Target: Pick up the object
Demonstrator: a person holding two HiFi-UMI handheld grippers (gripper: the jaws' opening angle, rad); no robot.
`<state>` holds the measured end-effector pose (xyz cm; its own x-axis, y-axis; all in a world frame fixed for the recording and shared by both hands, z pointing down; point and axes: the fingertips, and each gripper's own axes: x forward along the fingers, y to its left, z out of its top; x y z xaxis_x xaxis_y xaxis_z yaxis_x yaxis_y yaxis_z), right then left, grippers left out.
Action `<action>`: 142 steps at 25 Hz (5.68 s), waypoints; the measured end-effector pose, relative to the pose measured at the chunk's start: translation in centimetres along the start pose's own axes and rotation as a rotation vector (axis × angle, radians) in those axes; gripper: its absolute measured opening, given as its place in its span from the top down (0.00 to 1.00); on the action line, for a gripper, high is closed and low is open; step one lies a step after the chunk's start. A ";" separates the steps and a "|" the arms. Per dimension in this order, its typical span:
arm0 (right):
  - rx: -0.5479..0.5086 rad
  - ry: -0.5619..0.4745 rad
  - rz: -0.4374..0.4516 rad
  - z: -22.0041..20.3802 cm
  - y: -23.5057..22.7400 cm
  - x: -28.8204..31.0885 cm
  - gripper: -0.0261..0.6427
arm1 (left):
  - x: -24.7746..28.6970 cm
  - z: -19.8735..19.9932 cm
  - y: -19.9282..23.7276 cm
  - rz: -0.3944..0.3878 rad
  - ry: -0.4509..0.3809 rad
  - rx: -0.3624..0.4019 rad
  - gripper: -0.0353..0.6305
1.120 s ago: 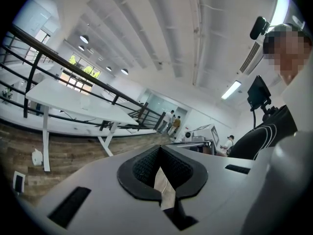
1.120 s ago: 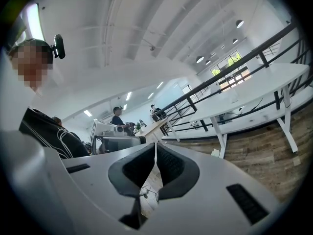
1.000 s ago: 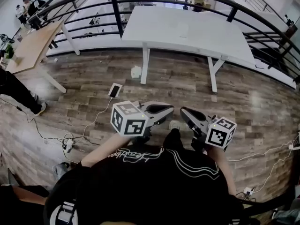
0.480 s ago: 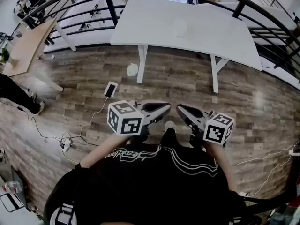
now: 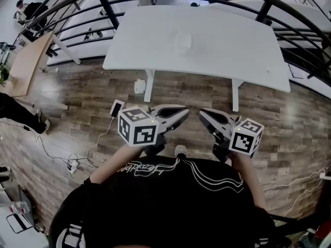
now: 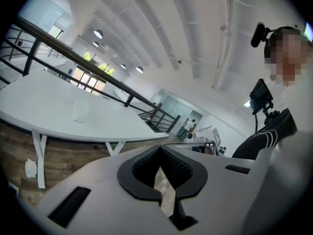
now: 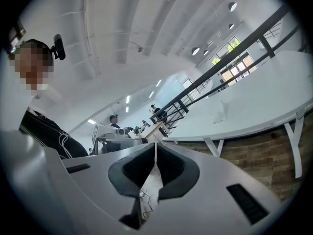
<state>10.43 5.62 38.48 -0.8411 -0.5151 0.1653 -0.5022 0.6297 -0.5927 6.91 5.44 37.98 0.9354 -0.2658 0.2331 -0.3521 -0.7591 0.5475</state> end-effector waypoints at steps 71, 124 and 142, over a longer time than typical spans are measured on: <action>0.080 0.033 -0.076 21.9 -31.0 23.6 0.93 | 10.0 22.8 37.6 0.032 0.036 -0.141 0.94; 0.308 0.452 -0.199 14.9 -46.6 31.0 0.74 | 11.7 22.8 49.8 0.067 0.097 -0.246 0.94; 0.338 0.403 -0.204 15.7 -46.0 31.1 0.76 | 11.2 23.1 49.2 0.086 0.108 -0.239 0.94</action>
<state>10.54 -48.50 58.55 -0.7775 -0.3020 0.5516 -0.6258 0.2850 -0.7260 0.84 -48.57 48.98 0.8976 -0.2483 0.3642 -0.4393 -0.5715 0.6931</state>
